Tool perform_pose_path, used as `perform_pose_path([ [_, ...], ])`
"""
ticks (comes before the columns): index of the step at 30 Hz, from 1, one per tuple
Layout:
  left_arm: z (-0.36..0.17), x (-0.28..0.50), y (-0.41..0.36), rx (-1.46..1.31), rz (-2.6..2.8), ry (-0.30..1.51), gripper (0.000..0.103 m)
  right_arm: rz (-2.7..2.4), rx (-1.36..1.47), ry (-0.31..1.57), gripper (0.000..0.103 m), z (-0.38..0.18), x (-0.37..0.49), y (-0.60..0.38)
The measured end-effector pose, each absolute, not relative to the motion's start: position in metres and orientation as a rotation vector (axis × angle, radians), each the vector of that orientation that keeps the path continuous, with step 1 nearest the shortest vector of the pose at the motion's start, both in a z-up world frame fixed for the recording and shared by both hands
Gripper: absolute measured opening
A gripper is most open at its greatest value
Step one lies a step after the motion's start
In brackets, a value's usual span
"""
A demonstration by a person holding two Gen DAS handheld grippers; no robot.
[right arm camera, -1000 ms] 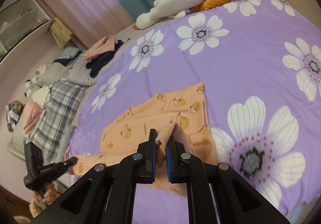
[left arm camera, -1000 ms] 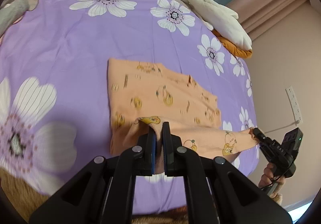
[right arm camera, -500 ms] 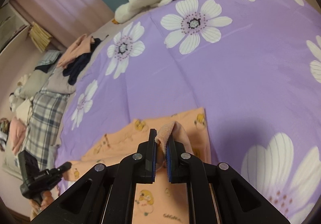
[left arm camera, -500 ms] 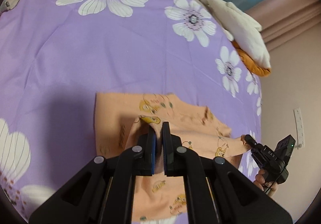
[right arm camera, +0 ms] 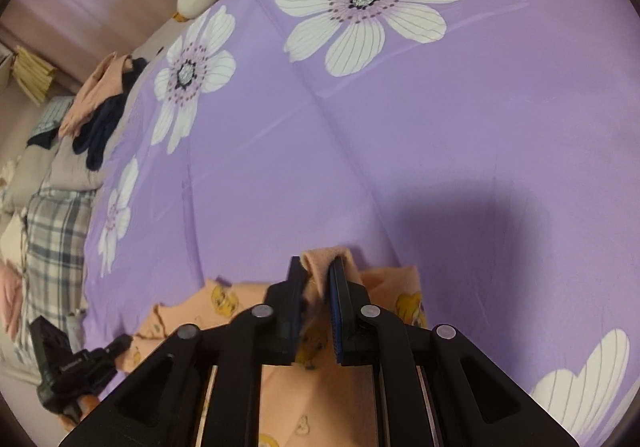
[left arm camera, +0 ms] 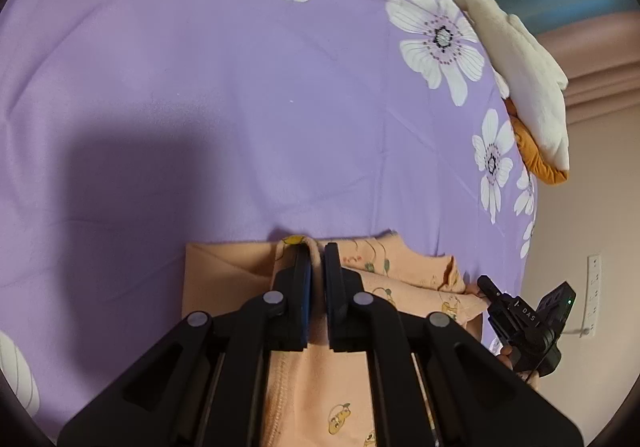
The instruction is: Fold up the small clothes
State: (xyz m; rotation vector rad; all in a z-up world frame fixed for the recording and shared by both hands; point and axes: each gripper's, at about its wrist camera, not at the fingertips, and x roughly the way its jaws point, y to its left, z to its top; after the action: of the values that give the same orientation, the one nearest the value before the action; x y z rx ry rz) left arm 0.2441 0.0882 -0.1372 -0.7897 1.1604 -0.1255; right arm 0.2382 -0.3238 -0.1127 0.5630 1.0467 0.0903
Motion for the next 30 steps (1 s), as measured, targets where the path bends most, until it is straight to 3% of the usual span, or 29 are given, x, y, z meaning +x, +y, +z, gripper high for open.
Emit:
perform_pose_path([
  [4,-0.135,0.247,0.095,-0.822,-0.114,1.133,0.006,0.085,0.608,1.041,0.012,-0.112,0.243,-0.332],
  [8,-0.126,0.249,0.105,-0.799,-0.032,1.084,0.004,0.022,0.595,0.99,0.03,-0.104,0.245,-0.339],
  [13,-0.113,0.239,0.12,-0.798,-0.046,1.054,0.007,0.011,0.578,0.957,0.031,-0.089,0.237,-0.346],
  [16,-0.1,0.217,0.118,-0.718,-0.053,1.049,0.017,0.018,0.524,0.935,0.031,-0.077,0.22,-0.344],
  [23,-0.099,0.171,0.085,-0.612,-0.141,1.105,0.015,0.158,0.35,1.001,0.031,-0.079,0.185,-0.299],
  [30,-0.099,0.156,0.059,-0.531,-0.151,1.099,0.016,0.287,0.279,1.093,0.031,-0.114,0.212,-0.244],
])
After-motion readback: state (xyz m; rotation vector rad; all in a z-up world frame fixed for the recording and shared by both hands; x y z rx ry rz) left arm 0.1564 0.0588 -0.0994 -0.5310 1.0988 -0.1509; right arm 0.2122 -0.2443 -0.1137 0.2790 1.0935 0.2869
